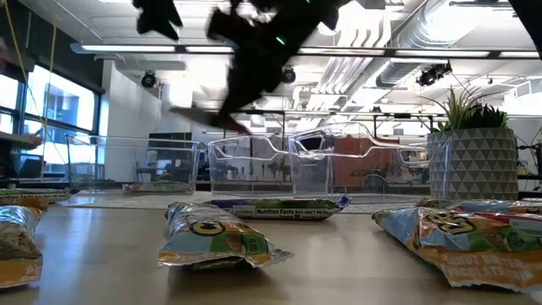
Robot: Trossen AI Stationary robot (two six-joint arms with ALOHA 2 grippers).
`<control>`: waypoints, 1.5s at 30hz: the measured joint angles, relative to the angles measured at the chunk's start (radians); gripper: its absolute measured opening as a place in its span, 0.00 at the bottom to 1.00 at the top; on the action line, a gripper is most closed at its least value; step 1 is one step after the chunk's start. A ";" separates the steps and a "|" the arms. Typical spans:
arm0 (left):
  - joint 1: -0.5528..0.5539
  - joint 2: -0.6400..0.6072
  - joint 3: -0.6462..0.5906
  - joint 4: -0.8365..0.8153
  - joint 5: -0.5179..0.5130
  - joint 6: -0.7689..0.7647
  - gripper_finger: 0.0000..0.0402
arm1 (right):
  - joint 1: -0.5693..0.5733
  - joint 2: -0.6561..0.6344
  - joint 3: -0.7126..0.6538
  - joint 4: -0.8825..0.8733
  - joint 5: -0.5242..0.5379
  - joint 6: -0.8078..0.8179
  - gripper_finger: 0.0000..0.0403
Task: Pick and place Granola Bars by type
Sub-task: Put the red granola bar into the left transparent bin
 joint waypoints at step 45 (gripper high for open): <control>0.002 -0.154 0.000 0.014 -0.057 0.028 0.49 | -0.295 0.317 0.037 0.906 -0.097 0.263 0.25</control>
